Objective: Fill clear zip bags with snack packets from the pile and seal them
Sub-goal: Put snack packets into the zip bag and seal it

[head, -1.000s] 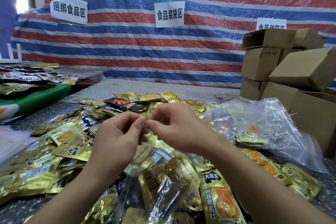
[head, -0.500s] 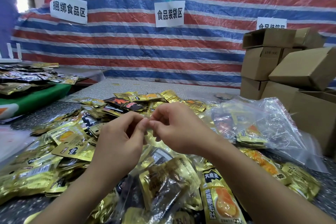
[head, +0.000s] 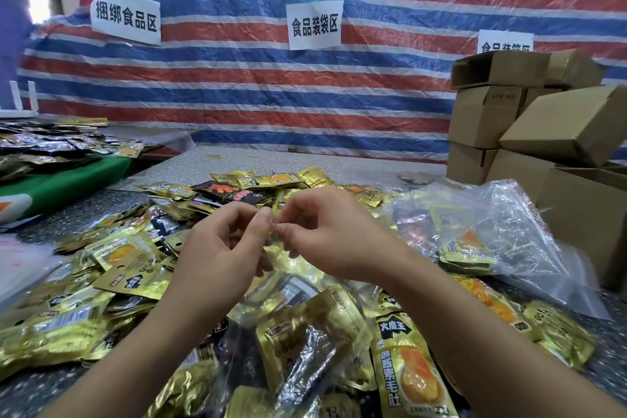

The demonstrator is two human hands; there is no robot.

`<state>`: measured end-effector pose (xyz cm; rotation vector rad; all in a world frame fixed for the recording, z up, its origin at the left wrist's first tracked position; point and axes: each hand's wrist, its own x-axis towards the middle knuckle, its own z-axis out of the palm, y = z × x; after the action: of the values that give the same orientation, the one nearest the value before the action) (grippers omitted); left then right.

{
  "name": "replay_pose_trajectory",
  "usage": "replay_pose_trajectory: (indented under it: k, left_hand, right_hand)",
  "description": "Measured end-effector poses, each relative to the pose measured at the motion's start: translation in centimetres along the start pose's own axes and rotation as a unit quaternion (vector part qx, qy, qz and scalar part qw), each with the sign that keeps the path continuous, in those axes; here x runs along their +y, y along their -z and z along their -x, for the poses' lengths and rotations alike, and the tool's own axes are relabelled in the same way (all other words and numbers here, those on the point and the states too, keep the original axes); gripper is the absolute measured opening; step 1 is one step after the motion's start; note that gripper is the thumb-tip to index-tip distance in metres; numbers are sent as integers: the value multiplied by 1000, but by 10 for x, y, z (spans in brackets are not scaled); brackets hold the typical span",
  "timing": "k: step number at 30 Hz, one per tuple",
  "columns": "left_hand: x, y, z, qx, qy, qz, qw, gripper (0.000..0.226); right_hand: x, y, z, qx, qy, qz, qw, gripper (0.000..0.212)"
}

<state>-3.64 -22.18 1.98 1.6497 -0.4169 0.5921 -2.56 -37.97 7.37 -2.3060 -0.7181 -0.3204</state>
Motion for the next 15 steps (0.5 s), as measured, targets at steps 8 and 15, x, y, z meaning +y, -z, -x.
replay_pose_trajectory:
  k: [8,15]
  left_hand:
    - [0,1,0,-22,-26,26,999,20]
    - [-1,0,2,-7,-50,20,999,20]
  right_hand:
    - [-3,1,2,-13,-5,-14,1000,14]
    - [-4,0,2,-10,-21,11,1000,23]
